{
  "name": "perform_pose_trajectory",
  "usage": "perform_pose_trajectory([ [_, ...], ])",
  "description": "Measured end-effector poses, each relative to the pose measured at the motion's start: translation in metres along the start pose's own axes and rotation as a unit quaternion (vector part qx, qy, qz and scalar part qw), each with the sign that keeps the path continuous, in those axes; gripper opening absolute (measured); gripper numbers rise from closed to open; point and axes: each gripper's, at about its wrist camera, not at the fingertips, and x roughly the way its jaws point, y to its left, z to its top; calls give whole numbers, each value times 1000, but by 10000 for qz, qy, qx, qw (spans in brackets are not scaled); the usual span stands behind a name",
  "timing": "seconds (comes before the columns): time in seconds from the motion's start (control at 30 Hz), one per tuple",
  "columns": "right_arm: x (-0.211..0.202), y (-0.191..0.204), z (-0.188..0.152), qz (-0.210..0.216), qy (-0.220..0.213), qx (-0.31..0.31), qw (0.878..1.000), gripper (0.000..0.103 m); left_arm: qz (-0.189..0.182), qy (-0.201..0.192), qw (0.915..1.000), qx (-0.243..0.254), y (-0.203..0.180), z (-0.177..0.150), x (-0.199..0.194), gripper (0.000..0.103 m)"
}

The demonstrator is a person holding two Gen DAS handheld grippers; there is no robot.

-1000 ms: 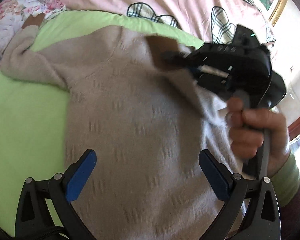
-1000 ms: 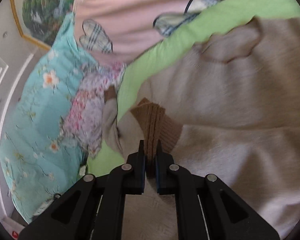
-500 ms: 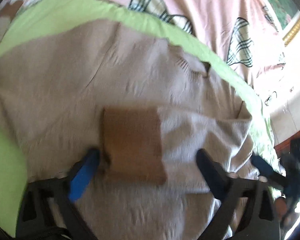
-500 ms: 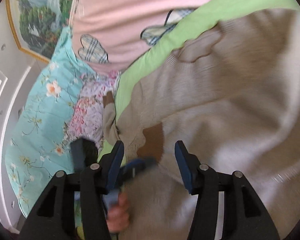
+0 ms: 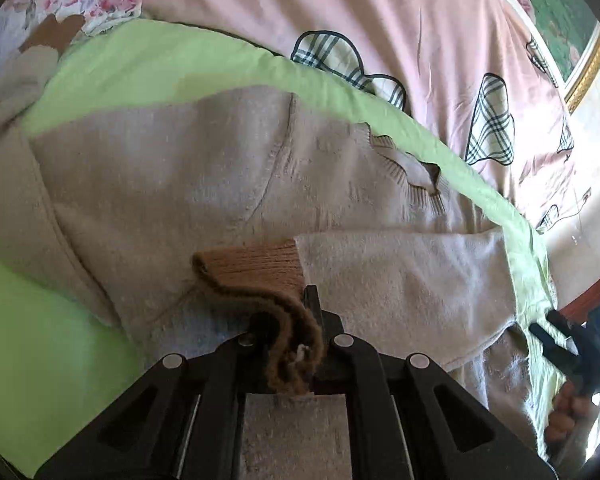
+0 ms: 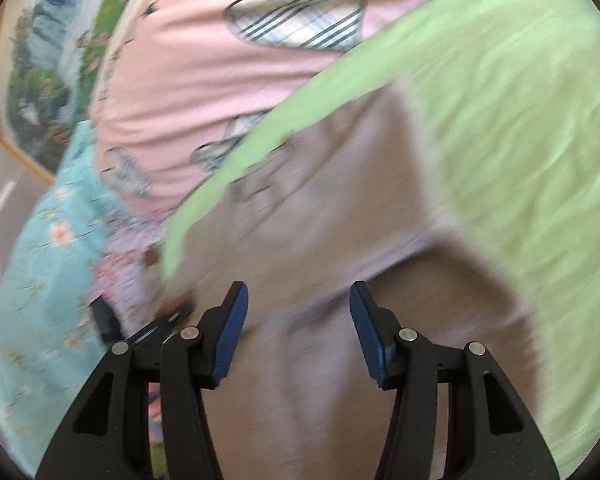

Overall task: Fold small clothes
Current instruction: 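Carry the cuff across the sweater body with the right gripper and release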

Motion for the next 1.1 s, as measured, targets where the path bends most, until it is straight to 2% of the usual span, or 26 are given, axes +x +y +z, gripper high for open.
perform_pose_trajectory([
  [0.13,17,-17,32,-654,-45,-69,9978,54,26,41,10000,54,-6,-2,3,7],
  [0.23,48,-27,54,-1099,157,-210,9936,54,63,106,9999,48,-6,-5,6,7],
  [0.37,86,-34,67,-1139,576,-441,9908,54,93,120,9998,124,-7,-6,8,7],
  [0.4,91,-31,67,-1114,659,-568,9900,45,94,129,9998,152,-9,-5,9,7],
  [0.43,93,-30,67,-1117,750,-691,9885,9,84,136,9997,186,-12,-4,10,7],
  [0.47,91,-28,68,-1139,791,-788,9872,10,41,130,9997,222,-16,-3,10,7],
  [0.6,62,-32,73,-1319,315,-889,9868,8,-56,-17,9991,408,-31,1,12,7],
  [0.7,71,-47,70,-1510,472,-835,9839,8,122,185,9988,428,-26,-5,23,8],
  [0.8,73,-44,65,-1625,457,-995,9806,8,144,111,9988,458,-22,-8,11,13],
  [0.87,68,-42,66,-1585,423,-857,9827,9,186,90,9989,422,-17,-10,3,16],
  [0.97,51,-31,59,-1617,304,-693,9839,15,150,76,9995,279,-5,-14,-8,17],
  [1.0,42,-25,53,-1493,240,-646,9864,20,147,58,9997,194,0,-17,-15,18],
  [1.1,21,-2,27,-1101,57,-695,9915,44,191,-24,9998,2,14,-24,-34,22],
])
